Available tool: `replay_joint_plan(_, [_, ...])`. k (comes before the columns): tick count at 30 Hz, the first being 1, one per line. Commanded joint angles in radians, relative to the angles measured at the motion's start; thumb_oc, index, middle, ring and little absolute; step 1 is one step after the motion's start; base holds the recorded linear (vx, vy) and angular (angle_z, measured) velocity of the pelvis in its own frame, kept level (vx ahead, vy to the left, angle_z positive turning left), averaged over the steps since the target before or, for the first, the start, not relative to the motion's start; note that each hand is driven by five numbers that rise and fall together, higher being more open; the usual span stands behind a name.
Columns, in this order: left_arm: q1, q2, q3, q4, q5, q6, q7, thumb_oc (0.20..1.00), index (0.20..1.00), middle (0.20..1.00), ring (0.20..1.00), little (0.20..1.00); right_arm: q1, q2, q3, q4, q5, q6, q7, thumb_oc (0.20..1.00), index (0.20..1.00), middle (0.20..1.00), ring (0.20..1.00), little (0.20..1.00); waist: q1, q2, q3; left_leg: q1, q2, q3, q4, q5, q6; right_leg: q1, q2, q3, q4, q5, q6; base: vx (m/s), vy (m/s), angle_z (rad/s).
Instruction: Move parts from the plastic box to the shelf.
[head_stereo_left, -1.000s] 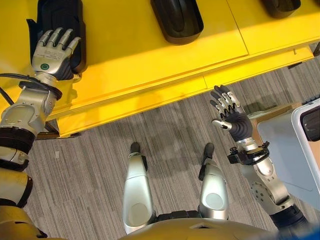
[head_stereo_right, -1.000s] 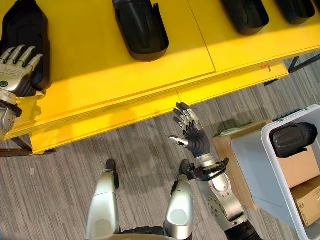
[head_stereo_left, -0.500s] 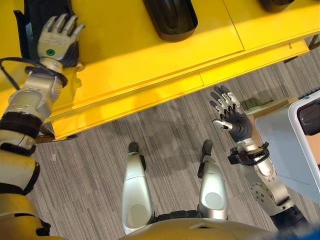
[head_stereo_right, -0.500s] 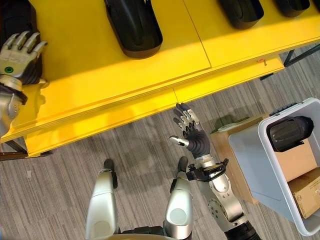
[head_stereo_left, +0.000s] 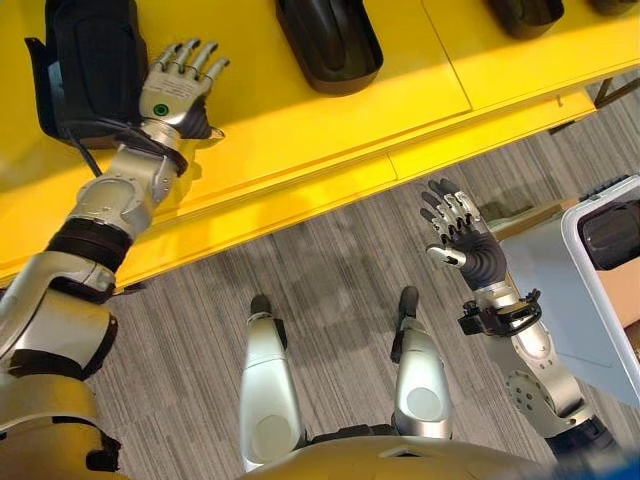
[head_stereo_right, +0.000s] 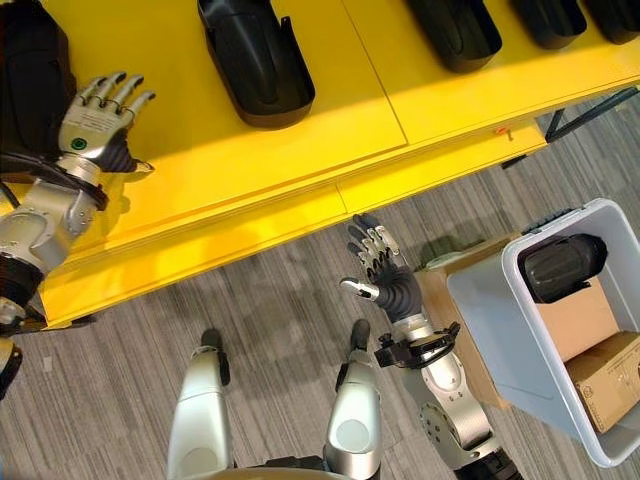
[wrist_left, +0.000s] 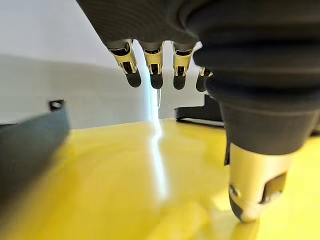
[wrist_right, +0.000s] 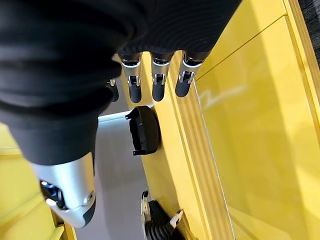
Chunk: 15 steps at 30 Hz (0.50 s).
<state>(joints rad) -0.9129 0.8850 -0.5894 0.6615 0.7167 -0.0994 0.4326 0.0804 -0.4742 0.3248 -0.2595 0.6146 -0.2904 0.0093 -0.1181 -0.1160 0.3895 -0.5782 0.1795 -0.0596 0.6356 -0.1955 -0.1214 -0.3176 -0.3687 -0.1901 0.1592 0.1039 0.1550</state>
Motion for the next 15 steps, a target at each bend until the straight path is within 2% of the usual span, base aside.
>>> replay_joint_plan(1, [0.047,-0.024,-0.013,0.028,-0.027,-0.009,-0.039,1.000,1.000,1.000,1.000,1.000,-0.015,-0.044,-0.060,-0.062,0.009,-0.037,0.004,1.000,1.000,1.000,1.000,1.000,0.000,0.014,0.019,0.097,-0.016,0.083,-0.145,0.065,0.035,-0.024,-0.028,0.043,0.191,-0.118,0.016,0.00,0.000,0.00])
replay_joint_plan(6, [0.074,-0.030,0.015,-0.067,-0.044,-0.028,-0.031,1.000,1.000,1.000,1.000,1.000,-0.012,-0.042,-0.064,-0.065,0.012,-0.037,0.005,1.000,1.000,1.000,1.000,1.000,0.003,0.013,0.015,0.098,-0.015,0.082,-0.144,0.064,0.035,-0.023,-0.026,0.042,0.193,-0.120,0.014,0.00,0.000,0.00])
replay_joint_plan(8, [0.122,-0.008,0.065,-0.194,-0.058,-0.052,-0.032,1.000,1.000,1.000,1.000,1.000,-0.007,-0.037,-0.075,-0.066,0.007,-0.038,0.003,1.000,1.000,1.000,1.000,1.000,0.011,0.015,0.018,0.098,-0.016,0.079,-0.144,0.063,0.036,-0.022,-0.025,0.041,0.193,-0.121,0.014,0.00,0.000,0.00])
replay_joint_plan(9, [0.126,-0.007,0.068,-0.197,-0.058,-0.051,-0.034,1.000,1.000,1.000,1.000,1.000,-0.007,-0.038,-0.073,-0.066,0.007,-0.038,0.003,1.000,1.000,1.000,1.000,1.000,0.010,0.015,0.017,0.098,-0.016,0.079,-0.144,0.063,0.036,-0.022,-0.025,0.041,0.193,-0.121,0.014,0.00,0.000,0.00])
replay_joint_plan(10, [0.176,0.016,0.123,-0.288,-0.067,-0.065,-0.031,1.000,1.000,1.000,1.000,1.000,-0.003,-0.033,-0.081,-0.065,0.005,-0.036,0.001,1.000,1.000,1.000,1.000,1.000,0.018,0.017,0.018,0.097,-0.016,0.076,-0.145,0.063,0.036,-0.022,-0.027,0.038,0.195,-0.122,0.013,0.00,0.000,0.00])
replay_joint_plan(12, [0.218,0.022,0.167,-0.345,-0.078,-0.078,-0.026,1.000,1.000,1.000,1.000,1.000,-0.002,-0.029,-0.083,-0.064,0.003,-0.036,0.000,1.000,1.000,1.000,1.000,1.000,0.022,0.017,0.018,0.097,-0.016,0.075,-0.145,0.063,0.036,-0.020,-0.027,0.035,0.197,-0.124,0.012,0.01,-0.014,-0.04])
replay_joint_plan(13, [0.291,0.040,0.241,-0.448,-0.083,-0.098,-0.019,1.000,1.000,1.000,1.000,1.000,0.003,-0.025,-0.094,-0.064,0.002,-0.035,0.001,1.000,1.000,1.000,1.000,1.000,0.034,0.020,0.018,0.097,-0.020,0.072,-0.148,0.062,0.036,-0.016,-0.027,0.032,0.195,-0.126,0.011,0.01,-0.016,-0.04])
replay_joint_plan(15, [0.383,0.035,0.332,-0.536,-0.119,-0.122,-0.008,1.000,1.000,1.000,1.000,1.000,0.001,-0.022,-0.092,-0.062,0.003,-0.032,0.002,1.000,1.000,1.000,1.000,1.000,0.042,0.022,0.016,0.098,-0.021,0.069,-0.151,0.063,0.037,-0.013,-0.028,0.029,0.195,-0.126,0.009,0.00,0.000,0.00])
